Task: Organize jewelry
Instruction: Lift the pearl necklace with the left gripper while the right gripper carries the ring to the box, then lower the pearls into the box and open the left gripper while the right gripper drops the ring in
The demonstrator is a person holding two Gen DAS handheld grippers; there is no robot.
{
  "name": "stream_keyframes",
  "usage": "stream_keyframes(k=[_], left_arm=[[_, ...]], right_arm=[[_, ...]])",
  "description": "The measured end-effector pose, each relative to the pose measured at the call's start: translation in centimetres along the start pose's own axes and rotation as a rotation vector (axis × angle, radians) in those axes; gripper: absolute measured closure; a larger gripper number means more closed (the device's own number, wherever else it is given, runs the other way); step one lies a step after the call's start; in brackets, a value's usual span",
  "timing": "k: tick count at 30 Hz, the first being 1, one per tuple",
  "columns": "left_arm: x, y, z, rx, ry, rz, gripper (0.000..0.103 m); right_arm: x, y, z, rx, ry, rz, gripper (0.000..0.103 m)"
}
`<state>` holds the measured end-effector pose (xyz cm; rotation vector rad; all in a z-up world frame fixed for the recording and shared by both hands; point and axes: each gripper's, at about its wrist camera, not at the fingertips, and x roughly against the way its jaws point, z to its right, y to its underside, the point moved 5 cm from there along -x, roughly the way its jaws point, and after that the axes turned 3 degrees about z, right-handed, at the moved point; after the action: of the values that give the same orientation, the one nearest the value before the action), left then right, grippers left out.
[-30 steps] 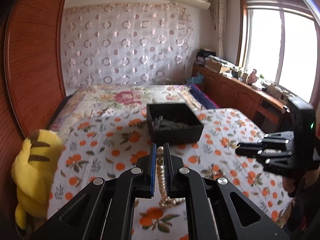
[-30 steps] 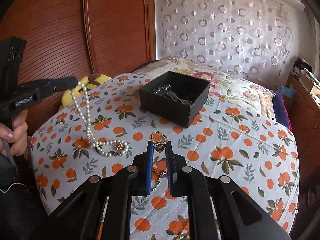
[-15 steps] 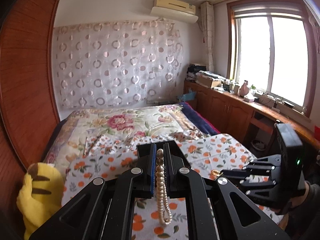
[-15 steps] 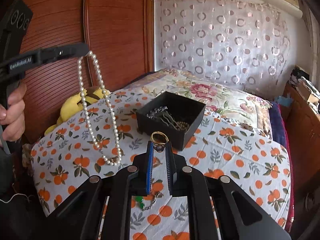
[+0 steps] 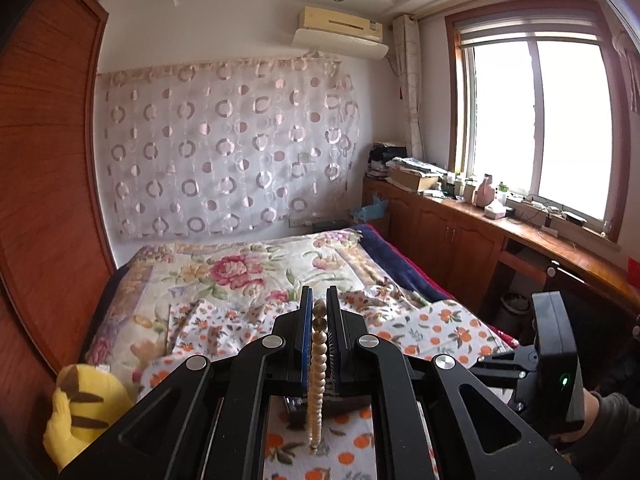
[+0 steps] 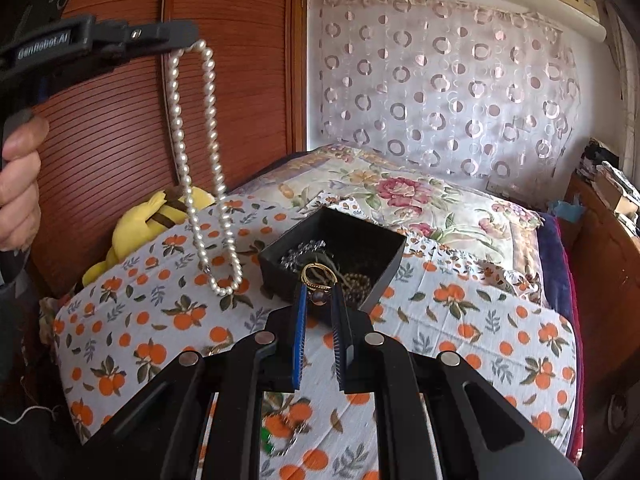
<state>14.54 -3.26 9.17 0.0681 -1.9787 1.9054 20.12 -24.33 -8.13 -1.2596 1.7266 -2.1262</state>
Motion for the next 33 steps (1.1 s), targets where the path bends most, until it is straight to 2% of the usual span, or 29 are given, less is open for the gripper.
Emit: stream_keyframes(k=[6, 11, 21, 28, 30, 33], left_arm=[[-2.2, -2.6, -0.3, -0.017, -0.011, 0.018, 0.097], [-4.8, -3.4, -0.6, -0.025, -0.013, 0.006, 0.097], [-11.1, 0.4, -1.9, 0.001, -0.008, -0.101, 0.097], [-13.5, 3.0, -2.3, 0.006, -0.004, -0.153, 0.097], [-13.9, 3.5, -2.2, 0.006, -0.001, -0.166, 0.097], [-14.4, 4.0, -2.2, 0.004, -0.001, -0.177, 0.097]], right_arm=[[-2.0, -1.6, 0.7, 0.005, -0.008, 0.009, 0.089], [-4.2, -2.7, 1.7, -0.005, -0.024, 0.007, 0.089], [-9.5, -2.2, 3.7, -0.038, -0.037, -0.037, 0.089], [-11.7, -1.3, 4.5, -0.062, -0.045, -0.064, 0.088], [-12.0, -1.0, 4.6, -0.064, -0.035, -0.071, 0.077], [-12.0, -0.9, 4.6, -0.061, -0.031, -0.070, 0.077]])
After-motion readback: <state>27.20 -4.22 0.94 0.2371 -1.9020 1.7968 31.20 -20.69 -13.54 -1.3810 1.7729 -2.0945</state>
